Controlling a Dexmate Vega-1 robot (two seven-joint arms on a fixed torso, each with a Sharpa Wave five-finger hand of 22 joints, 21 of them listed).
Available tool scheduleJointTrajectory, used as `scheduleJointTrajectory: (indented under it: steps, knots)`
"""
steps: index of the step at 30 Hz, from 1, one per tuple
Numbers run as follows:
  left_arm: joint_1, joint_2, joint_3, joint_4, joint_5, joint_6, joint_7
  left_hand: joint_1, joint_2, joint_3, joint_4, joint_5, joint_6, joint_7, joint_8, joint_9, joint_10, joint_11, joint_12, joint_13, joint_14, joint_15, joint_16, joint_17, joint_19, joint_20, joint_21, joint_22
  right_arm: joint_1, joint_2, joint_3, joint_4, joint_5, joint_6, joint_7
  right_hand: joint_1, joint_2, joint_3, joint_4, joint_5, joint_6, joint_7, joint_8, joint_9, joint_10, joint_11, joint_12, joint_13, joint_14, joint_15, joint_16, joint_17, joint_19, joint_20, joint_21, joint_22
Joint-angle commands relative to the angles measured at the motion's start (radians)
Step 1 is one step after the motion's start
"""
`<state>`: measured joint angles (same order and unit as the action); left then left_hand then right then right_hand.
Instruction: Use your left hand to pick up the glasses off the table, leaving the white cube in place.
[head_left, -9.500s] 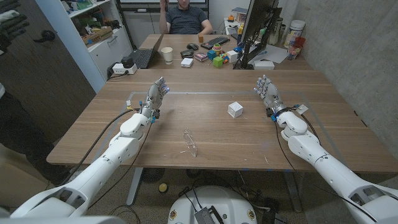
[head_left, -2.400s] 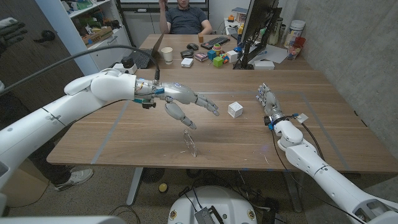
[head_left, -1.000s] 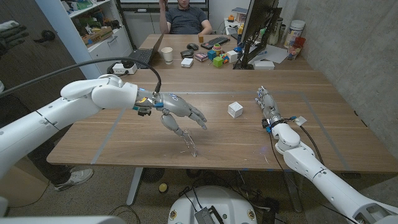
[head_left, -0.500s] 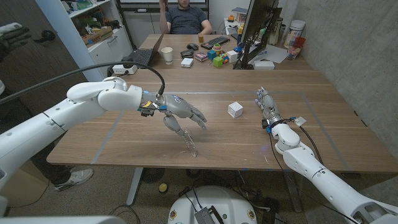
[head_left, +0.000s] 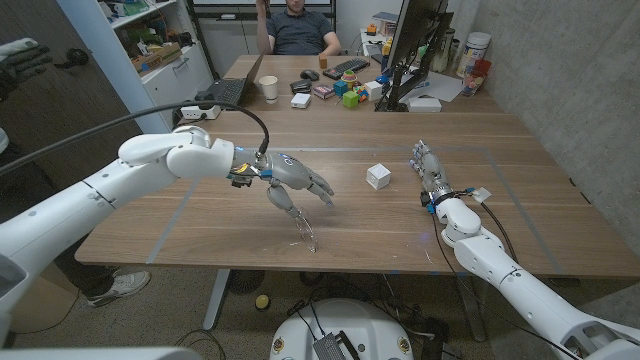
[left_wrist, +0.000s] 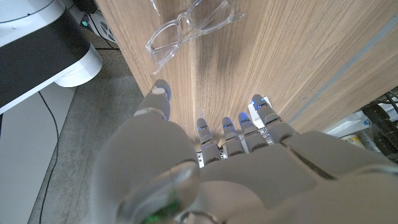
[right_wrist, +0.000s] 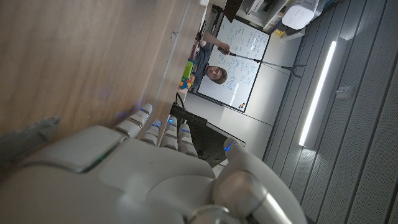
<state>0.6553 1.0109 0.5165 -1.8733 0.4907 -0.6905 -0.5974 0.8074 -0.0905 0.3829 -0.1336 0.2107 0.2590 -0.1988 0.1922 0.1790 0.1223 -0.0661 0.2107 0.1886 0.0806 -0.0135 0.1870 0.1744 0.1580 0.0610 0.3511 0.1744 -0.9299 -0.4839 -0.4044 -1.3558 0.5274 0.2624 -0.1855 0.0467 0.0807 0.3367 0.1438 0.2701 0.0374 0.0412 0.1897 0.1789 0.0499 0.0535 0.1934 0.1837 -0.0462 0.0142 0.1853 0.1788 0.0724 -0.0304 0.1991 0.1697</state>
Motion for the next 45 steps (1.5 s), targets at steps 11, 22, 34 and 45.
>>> scheduleJointTrajectory:
  steps: [11,22,34,45]
  knots:
    - [-0.072,-0.048,0.106,0.076,-0.120,-0.012,-0.137,-0.002,-0.012,-0.023,0.001,0.005,-0.005,0.010,-0.005,0.006,-0.004,0.001,-0.003,0.002,0.008,-0.001,0.003,0.005,0.016,0.000,-0.008,0.004,-0.010,-0.005,0.009,0.002,0.009,0.015,0.002,0.004,0.021,0.000,-0.005,0.008,0.008,0.003,0.002,0.005,0.004,0.004,0.001,0.003,0.005,-0.002,0.005,0.002,0.006,0.005,-0.005,0.002]
    - [-0.077,-0.045,0.122,0.058,-0.094,0.010,-0.182,0.009,-0.012,-0.033,-0.002,0.011,0.003,0.021,-0.001,0.006,0.003,0.006,0.000,0.002,0.014,0.002,0.004,0.005,0.026,-0.001,-0.013,0.005,-0.024,-0.018,0.016,-0.011,0.009,0.013,-0.001,0.004,0.021,-0.001,-0.004,0.008,0.007,0.003,0.002,0.005,0.004,0.003,0.001,0.003,0.007,-0.001,0.005,0.003,0.007,0.005,-0.005,0.002]
    - [-0.103,-0.064,0.157,0.087,-0.072,-0.005,-0.220,0.034,0.005,-0.031,-0.005,0.017,0.011,0.019,0.001,0.006,0.003,0.000,-0.001,0.002,0.016,-0.005,0.004,0.005,0.033,-0.002,-0.019,0.005,-0.016,-0.005,0.016,-0.004,0.007,0.033,-0.002,0.004,0.025,0.000,-0.003,0.009,0.008,0.002,0.002,0.005,0.007,0.001,0.002,0.003,0.011,-0.002,0.006,0.003,0.009,0.002,-0.005,0.002]
    - [-0.104,-0.072,0.162,0.113,-0.029,-0.017,-0.195,0.061,0.025,-0.031,-0.009,0.017,0.016,0.016,0.001,0.007,-0.002,-0.005,-0.003,0.002,0.013,-0.013,0.002,0.005,0.039,-0.011,-0.026,0.006,-0.010,-0.001,0.023,0.000,0.002,0.047,-0.011,0.005,0.027,0.000,-0.003,0.009,0.011,0.005,0.003,0.005,0.010,0.003,0.003,0.003,0.017,-0.003,0.007,0.003,0.009,0.003,-0.005,0.002]
